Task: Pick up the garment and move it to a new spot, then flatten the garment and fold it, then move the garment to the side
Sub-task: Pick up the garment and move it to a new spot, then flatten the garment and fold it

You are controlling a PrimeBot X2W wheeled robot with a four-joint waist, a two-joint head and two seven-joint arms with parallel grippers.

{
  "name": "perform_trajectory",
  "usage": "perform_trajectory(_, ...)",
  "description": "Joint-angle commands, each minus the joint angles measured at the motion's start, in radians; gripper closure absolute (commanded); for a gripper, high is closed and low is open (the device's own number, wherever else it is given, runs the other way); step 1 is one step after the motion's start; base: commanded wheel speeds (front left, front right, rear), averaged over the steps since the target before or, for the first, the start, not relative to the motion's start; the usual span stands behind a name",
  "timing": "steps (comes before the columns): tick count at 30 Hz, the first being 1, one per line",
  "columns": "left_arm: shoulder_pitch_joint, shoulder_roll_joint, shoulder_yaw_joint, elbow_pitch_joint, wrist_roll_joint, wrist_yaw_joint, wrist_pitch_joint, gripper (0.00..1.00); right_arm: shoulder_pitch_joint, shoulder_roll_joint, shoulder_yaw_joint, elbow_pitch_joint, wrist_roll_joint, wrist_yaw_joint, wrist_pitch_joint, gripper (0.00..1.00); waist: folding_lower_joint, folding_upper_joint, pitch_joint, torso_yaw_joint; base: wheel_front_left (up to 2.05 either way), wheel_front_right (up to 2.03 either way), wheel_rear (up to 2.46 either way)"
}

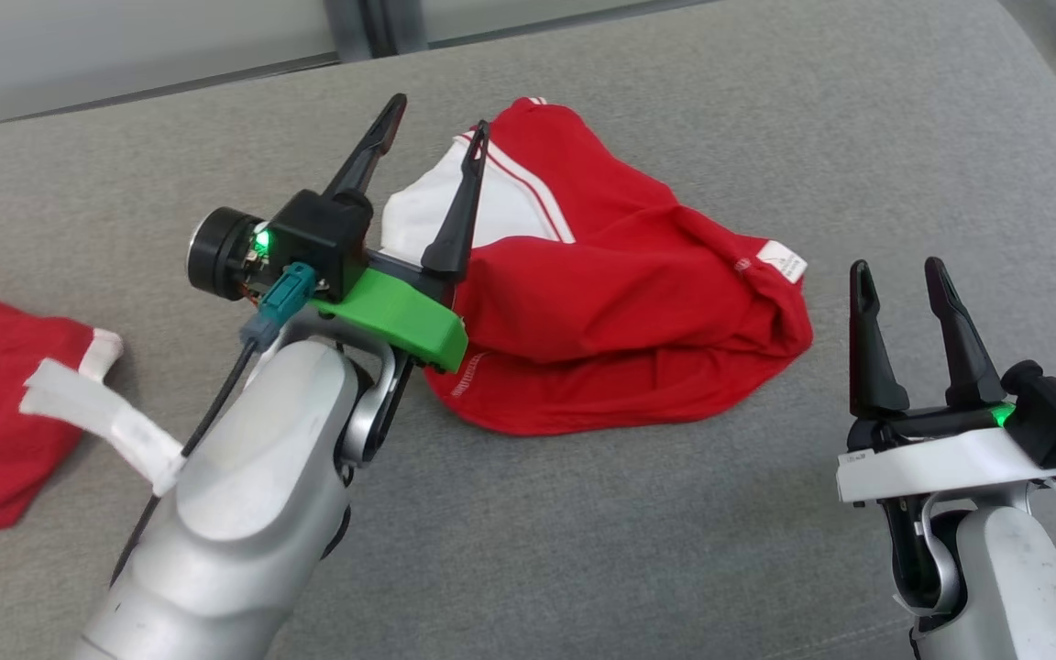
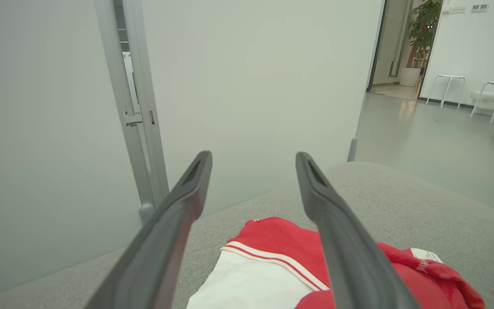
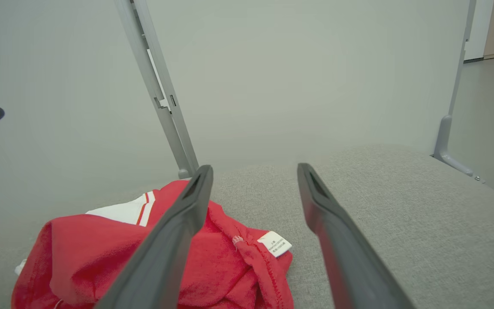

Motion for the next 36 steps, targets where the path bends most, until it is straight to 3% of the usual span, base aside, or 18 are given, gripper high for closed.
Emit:
perform_trajectory(1,0.036,0.018,0.028,-0.041,0.023,0.005,-0.005,0.0,0.007,-0.003,-0.002,-0.006,-0.01,-0.001,-0.003,0.0,0.0,0.0,-0.067,0.136,0.0,0.0,0.0)
perform_trajectory(8,0.301,0.048,0.192,-0.246,0.102,-0.019,-0.004,0.0,0.021,-0.003,0.01,-0.008,-0.05,-0.001,-0.003,0.0,0.0,0.0,-0.101,0.239,0.0,0.0,0.0)
perform_trajectory(17,0.554,-0.029,0.332,-0.335,0.217,-0.079,-0.004,0.0,0.049,-0.003,0.018,0.001,-0.068,-0.001,-0.003,0.0,0.0,0.0,-0.128,0.291,0.0,0.0,0.0)
perform_trajectory(28,0.598,-0.099,0.409,-0.321,0.29,-0.121,-0.005,0.0,0.061,-0.003,0.074,0.003,-0.096,-0.001,-0.003,0.0,0.0,0.0,-0.129,0.294,0.0,0.0,0.0)
perform_trajectory(36,0.576,-0.106,0.428,-0.312,0.302,-0.14,-0.005,0.0,0.054,-0.003,0.218,0.106,-0.122,-0.001,-0.003,0.0,0.0,0.0,-0.099,0.33,0.0,0.0,0.0)
